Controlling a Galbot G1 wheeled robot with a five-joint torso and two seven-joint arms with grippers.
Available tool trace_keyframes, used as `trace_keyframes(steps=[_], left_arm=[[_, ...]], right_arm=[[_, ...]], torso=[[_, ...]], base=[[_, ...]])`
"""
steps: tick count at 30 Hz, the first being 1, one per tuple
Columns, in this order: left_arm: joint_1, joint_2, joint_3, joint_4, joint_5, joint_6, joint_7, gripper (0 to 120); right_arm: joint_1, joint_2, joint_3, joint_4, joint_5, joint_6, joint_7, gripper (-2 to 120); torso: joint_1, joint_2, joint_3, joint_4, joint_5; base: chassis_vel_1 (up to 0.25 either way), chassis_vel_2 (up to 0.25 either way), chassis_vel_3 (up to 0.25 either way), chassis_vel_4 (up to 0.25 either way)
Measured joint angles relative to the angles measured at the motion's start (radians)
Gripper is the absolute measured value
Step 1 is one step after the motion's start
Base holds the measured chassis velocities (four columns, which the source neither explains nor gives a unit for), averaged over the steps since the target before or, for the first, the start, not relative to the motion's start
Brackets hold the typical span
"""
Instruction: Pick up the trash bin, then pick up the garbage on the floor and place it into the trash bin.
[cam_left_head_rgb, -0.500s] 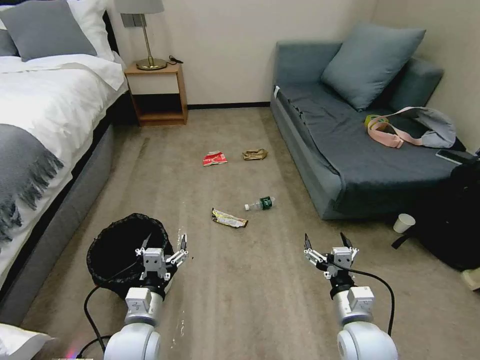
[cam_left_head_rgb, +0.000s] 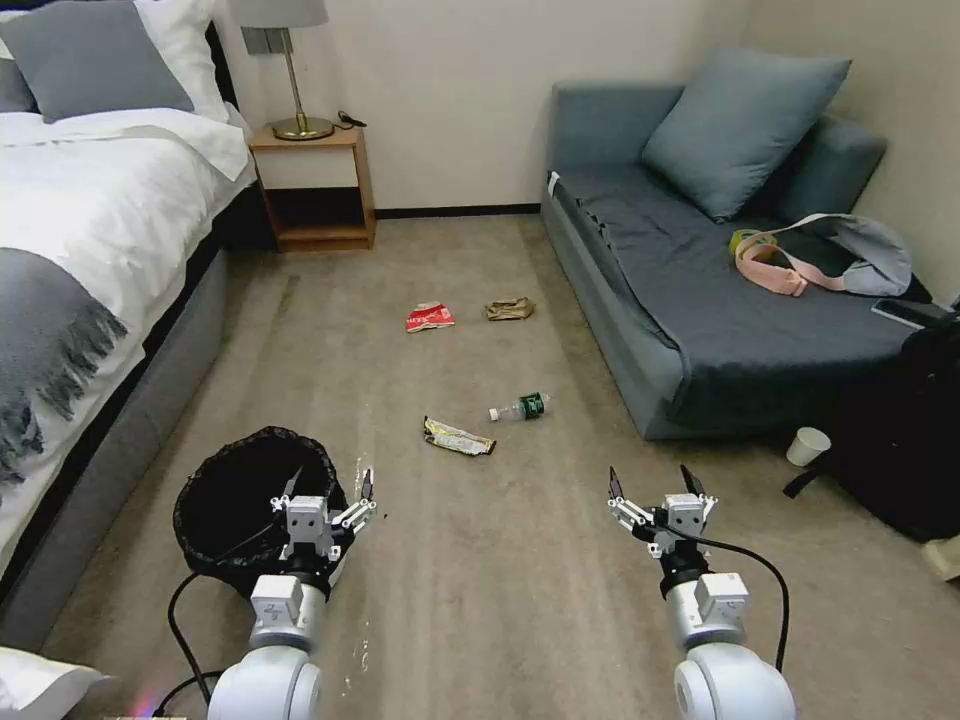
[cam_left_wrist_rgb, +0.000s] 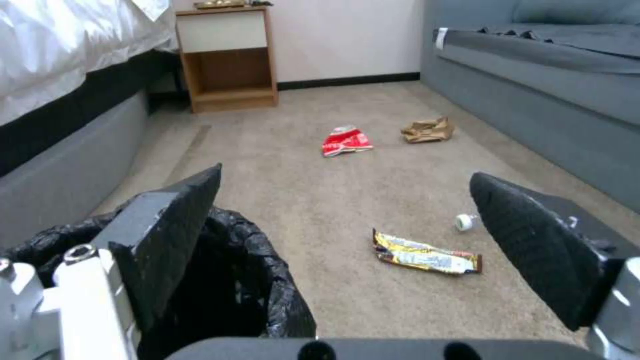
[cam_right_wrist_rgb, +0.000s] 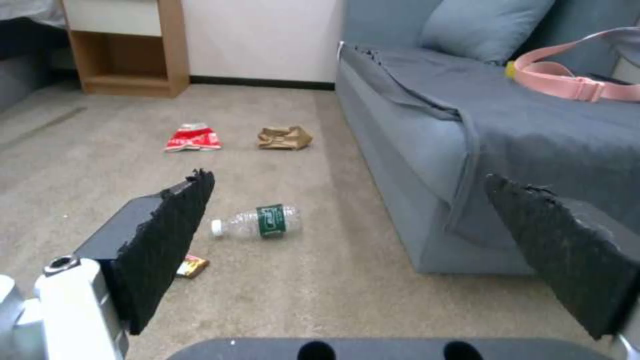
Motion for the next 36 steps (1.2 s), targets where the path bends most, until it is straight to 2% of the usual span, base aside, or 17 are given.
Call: trace_keyframes(steps=[17, 19, 21, 23, 25, 26, 27, 28, 29, 30, 33, 35, 36], left_arm=[[0.001, 0.004, -0.006, 0.001, -0.02, -0.001, 0.003, 100], [0.008, 0.034, -0.042, 0.012, -0.114, -0.003, 0.022, 100], [0.009, 0.041, -0.051, 0.015, -0.139, -0.004, 0.028, 100], [0.015, 0.067, -0.083, 0.024, -0.222, -0.007, 0.047, 100], [0.016, 0.069, -0.084, 0.025, -0.228, -0.008, 0.048, 100], [0.016, 0.071, -0.086, 0.026, -0.237, -0.008, 0.051, 100], [0.016, 0.071, -0.087, 0.026, -0.238, -0.008, 0.051, 100], [0.016, 0.071, -0.086, 0.026, -0.239, -0.008, 0.054, 100], [0.016, 0.071, -0.086, 0.026, -0.239, -0.008, 0.054, 100], [0.016, 0.072, -0.087, 0.027, -0.24, -0.009, 0.054, 100], [0.02, 0.08, -0.105, 0.014, -0.257, 0.005, 0.055, 100], [0.031, 0.127, -0.202, -0.07, -0.326, 0.089, 0.044, 100], [0.031, 0.127, -0.202, -0.07, -0.326, 0.089, 0.044, 100]], right_arm=[[-0.003, 0.0, 0.004, 0.0, 0.001, 0.001, 0.0, 100], [-0.04, -0.003, 0.057, 0.007, 0.022, 0.015, 0.01, 100], [-0.055, -0.005, 0.077, 0.01, 0.03, 0.02, 0.015, 100], [-0.129, -0.013, 0.181, 0.026, 0.07, 0.05, 0.038, 100], [-0.144, -0.014, 0.201, 0.029, 0.078, 0.055, 0.042, 100], [-0.185, -0.019, 0.26, 0.039, 0.101, 0.071, 0.057, 100], [-0.195, -0.025, 0.274, 0.05, 0.115, 0.069, 0.058, 100], [-0.195, -0.059, 0.282, 0.085, 0.138, 0.063, 0.053, 100], [-0.195, -0.059, 0.282, 0.085, 0.138, 0.063, 0.053, 100], [-0.194, -0.082, 0.287, 0.102, 0.151, 0.06, 0.053, 100], [-0.195, -0.103, 0.285, 0.11, 0.162, 0.053, 0.05, 100], [-0.193, -0.121, 0.28, 0.114, 0.169, 0.052, 0.049, 100], [-0.193, -0.121, 0.28, 0.114, 0.169, 0.052, 0.049, 100]], torso=[[0.0, 0.0, 0.0, 0.0, -0.0001], [0.0, 0.0, 0.0, 0.0004, 0.0003], [0.0, 0.0, 0.0, 0.0002, 0.0], [0.0, 0.0, 0.0, -0.0001, 0.0003], [0.0, 0.0, 0.0, -0.0001, 0.0003], [0.0, 0.0, 0.0, -0.0003, -0.0004], [0.0, 0.0, 0.0, -0.0012, -0.0001], [0.0, 0.0, 0.0, -0.0004, 0.0005], [0.0, 0.0, 0.0, -0.0004, 0.0005], [0.0, 0.0, 0.0, 0.0004, -0.0011], [0.0, 0.0, 0.0, 0.0001, -0.0003], [0.0, 0.0, 0.0, -0.0001, -0.0001], [0.0, 0.0, 0.0, -0.0001, -0.0001]], base=[[0.0, 0.0, 0.0, 0.0], [0.0, 0.0, 0.0, 0.0], [0.0, 0.0, 0.0, 0.0], [0.0, 0.0, 0.0, 0.0], [0.0, 0.0, 0.0, 0.0], [0.0, 0.0, 0.0, 0.0], [0.0, 0.0, 0.0, 0.0], [0.0, 0.0, 0.0, 0.0], [0.0, 0.0, 0.0, 0.0], [0.0, 0.0, 0.0, 0.0], [0.0, 0.0, 0.0, 0.0], [0.0, 0.0, 0.0, 0.0], [0.0, 0.0, 0.0, 0.0]])
